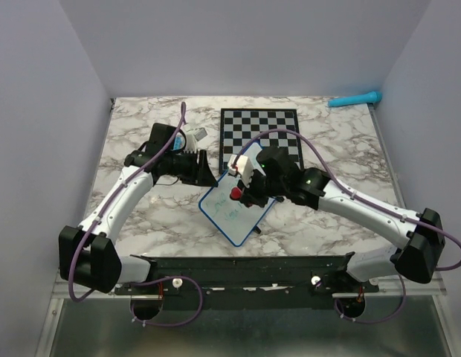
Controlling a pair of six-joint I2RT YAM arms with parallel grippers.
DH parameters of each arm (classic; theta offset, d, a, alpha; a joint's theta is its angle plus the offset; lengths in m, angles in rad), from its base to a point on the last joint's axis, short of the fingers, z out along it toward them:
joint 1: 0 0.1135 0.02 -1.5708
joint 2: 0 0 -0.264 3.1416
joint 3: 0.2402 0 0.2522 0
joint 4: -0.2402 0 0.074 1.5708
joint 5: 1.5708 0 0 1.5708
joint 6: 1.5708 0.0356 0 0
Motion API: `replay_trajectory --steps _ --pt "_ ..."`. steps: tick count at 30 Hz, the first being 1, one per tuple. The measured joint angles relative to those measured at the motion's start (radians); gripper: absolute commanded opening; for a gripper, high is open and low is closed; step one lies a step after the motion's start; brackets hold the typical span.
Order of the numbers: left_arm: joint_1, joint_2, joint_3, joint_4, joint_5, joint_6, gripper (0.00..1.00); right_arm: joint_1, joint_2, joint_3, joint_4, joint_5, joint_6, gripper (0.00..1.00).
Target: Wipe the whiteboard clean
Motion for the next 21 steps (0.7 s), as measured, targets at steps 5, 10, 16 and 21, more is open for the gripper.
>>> replay_trajectory --steps 5,10,16,21 --pt "-0.053 0.045 -0.009 0.023 -0.021 -0.011 0.29 0.045 0.047 0.006 0.018 0.029 0.092 0.01" --pt "-0.051 0.083 -0.009 0.039 -0.021 -0.029 0.14 0.137 0.049 0.006 0.069 0.100 0.150 0.01" --pt "-0.051 0.084 -0.010 0.064 -0.016 -0.060 0.00 0.200 0.100 0.020 0.097 0.163 0.211 0.01" --pt "-0.051 0.084 -0.010 0.074 -0.016 -0.077 0.00 0.233 0.180 0.063 0.093 0.227 0.250 0.01"
